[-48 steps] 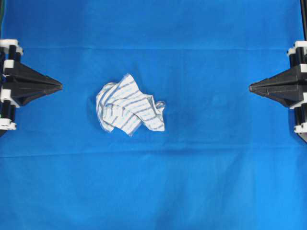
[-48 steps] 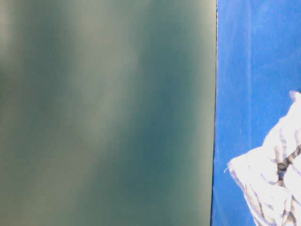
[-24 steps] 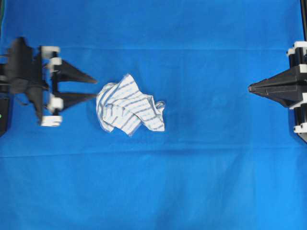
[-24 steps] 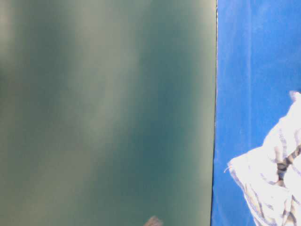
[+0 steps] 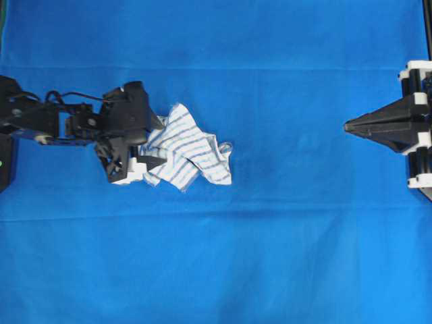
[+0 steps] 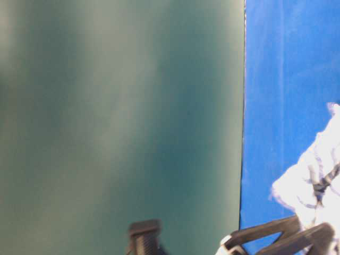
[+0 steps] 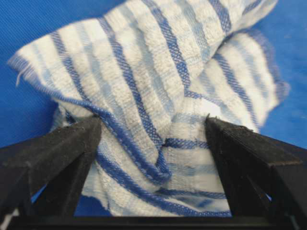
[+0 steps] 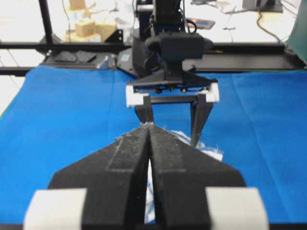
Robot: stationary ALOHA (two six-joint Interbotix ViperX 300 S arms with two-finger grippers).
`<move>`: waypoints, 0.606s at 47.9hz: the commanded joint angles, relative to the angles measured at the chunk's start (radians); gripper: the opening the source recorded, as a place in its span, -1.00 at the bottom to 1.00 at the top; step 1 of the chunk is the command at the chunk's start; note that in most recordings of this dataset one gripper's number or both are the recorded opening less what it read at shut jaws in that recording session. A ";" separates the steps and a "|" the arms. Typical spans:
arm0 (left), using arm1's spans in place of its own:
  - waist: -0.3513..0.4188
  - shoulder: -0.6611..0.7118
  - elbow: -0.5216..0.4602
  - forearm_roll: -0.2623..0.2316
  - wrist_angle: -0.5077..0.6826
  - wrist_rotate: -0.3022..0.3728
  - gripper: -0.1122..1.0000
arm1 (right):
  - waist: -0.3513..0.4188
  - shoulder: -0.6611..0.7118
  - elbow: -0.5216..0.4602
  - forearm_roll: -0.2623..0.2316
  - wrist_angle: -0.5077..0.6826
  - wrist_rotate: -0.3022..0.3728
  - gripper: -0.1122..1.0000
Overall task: Hand over the towel.
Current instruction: 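Reach the left gripper to the striped towel and close on it, then lift the towel with the left gripper toward the table center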
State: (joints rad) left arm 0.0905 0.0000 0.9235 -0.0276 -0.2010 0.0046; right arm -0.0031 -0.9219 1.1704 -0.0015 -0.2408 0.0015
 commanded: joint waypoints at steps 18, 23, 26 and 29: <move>0.011 0.041 -0.040 -0.002 0.011 0.003 0.71 | -0.002 0.015 -0.029 0.000 -0.005 -0.002 -0.80; 0.002 0.029 -0.046 0.002 0.025 0.020 0.24 | -0.003 0.015 -0.031 -0.002 -0.005 -0.002 -0.80; 0.002 0.017 -0.052 0.002 0.023 0.026 -0.09 | -0.002 0.015 -0.032 0.000 -0.005 -0.002 -0.80; 0.000 -0.002 -0.057 0.002 0.023 0.035 -0.38 | -0.002 0.015 -0.032 0.000 -0.003 -0.002 -0.80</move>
State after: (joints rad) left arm 0.0966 0.0399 0.8882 -0.0276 -0.1749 0.0322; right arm -0.0031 -0.9112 1.1674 -0.0015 -0.2408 0.0015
